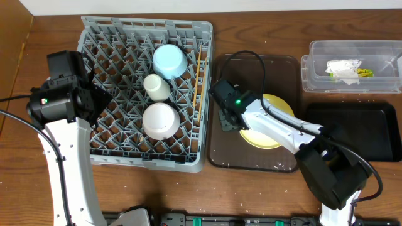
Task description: Sort waste into correct bins and load items into the dishwasher
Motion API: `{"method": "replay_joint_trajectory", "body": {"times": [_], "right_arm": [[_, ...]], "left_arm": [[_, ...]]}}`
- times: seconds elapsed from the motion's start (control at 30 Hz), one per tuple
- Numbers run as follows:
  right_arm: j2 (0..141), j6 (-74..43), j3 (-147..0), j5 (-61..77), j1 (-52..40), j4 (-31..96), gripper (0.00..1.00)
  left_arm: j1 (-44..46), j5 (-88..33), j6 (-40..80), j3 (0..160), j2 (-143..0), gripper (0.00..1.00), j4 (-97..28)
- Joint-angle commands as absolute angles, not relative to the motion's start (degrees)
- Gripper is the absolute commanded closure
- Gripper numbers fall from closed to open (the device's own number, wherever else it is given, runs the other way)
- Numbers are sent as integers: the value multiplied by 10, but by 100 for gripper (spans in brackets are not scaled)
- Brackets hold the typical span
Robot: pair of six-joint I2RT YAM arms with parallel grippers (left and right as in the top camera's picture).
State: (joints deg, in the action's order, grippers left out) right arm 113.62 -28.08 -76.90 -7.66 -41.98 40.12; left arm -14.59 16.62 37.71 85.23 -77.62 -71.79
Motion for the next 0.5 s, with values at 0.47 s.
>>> {"method": "replay_joint_trajectory", "body": {"times": [0.47], "right_arm": [[1159, -298, -760, -92, -425, 399, 75]], "left_arm": [[-149, 168, 385, 862, -775, 2, -720]]}}
